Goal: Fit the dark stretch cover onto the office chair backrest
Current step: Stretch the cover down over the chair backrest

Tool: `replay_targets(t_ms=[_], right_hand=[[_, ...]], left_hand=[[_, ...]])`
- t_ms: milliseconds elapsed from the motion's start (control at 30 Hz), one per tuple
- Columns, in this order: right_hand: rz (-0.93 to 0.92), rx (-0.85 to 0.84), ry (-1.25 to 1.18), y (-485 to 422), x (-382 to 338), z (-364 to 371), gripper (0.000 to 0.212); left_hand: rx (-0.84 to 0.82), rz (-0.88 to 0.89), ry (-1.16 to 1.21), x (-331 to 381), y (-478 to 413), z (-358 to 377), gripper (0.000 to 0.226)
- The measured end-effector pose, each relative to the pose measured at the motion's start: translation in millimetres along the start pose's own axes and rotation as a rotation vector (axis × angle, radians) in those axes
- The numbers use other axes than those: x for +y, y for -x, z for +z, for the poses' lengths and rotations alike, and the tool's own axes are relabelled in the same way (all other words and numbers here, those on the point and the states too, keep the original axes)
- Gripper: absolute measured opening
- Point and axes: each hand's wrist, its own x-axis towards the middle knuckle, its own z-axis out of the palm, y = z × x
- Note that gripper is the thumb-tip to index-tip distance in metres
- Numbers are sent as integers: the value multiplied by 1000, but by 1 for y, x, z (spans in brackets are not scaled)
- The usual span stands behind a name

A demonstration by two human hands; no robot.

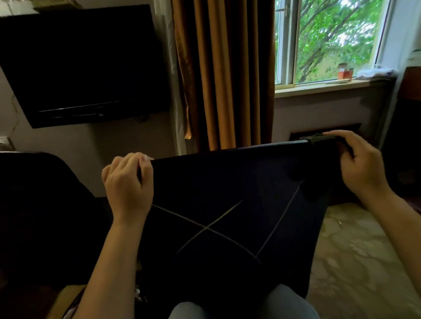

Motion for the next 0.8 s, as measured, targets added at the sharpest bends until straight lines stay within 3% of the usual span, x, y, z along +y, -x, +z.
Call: replay_targets(t_ms=[167,267,433,533,667,800], right_hand=[[112,136,-2,5,-16,15,29],[41,151,11,5,-42,25,30],[-214,38,-47,11,-108,54,28],[-347,-77,-208,14,-130,56,28],[-367,-93,-410,20,-135,34,28],[-348,-120,-299,24,-117,9,31]], left_hand=[[21,-39,-5,3,3,-1,38],[14,-66,-16,4,3,0,38],[7,-68,-24,9,2,-2,36],[-25,-38,-14,6,3,-7,39],[-69,-22,1,6,3,-8,43],[-71,-31,-8,8,3,-7,43]])
